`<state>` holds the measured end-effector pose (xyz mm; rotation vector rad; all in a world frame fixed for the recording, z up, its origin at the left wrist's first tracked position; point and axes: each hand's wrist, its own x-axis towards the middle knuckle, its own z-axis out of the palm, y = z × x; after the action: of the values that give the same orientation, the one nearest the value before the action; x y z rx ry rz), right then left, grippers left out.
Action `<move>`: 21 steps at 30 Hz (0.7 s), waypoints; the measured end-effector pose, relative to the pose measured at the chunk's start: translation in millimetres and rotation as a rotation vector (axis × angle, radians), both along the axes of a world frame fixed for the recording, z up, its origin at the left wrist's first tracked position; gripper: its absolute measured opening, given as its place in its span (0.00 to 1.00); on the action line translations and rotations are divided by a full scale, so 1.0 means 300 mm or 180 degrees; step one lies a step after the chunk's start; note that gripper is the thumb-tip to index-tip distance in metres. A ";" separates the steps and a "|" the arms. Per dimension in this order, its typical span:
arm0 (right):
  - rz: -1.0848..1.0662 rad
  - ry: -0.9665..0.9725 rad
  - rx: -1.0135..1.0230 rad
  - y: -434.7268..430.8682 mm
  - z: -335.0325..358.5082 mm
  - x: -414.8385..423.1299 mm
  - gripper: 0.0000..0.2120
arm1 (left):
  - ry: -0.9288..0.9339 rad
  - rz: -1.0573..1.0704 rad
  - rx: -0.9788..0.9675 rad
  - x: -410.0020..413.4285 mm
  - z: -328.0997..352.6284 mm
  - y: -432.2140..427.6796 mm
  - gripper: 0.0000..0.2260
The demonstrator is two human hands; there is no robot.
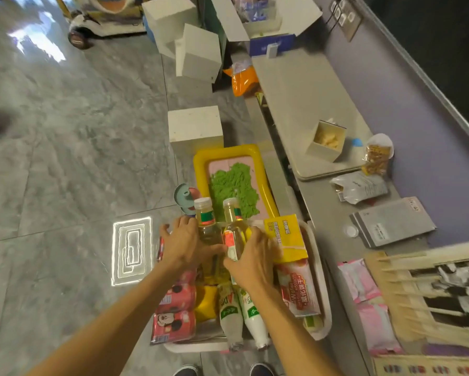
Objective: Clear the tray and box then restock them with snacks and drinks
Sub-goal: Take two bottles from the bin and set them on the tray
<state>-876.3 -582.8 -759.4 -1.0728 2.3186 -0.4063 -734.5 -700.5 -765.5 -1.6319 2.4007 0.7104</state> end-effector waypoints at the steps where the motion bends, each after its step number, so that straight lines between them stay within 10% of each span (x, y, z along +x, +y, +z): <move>1: -0.0050 -0.0096 -0.0034 0.003 0.001 0.000 0.48 | 0.0058 0.0007 0.0040 0.003 0.001 0.008 0.47; 12: -0.0615 -0.0931 -0.0757 0.082 0.163 -0.029 0.52 | 0.1675 0.0269 0.0409 0.006 0.247 0.100 0.42; 21: -0.0491 -0.1233 -0.1436 0.218 0.725 -0.189 0.42 | 0.2291 -0.0026 0.0208 -0.056 0.849 0.134 0.35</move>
<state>-933.1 -517.5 -542.1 -0.9091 2.0085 -1.1330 -751.2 -660.3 -510.9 -1.5110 2.7711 1.5771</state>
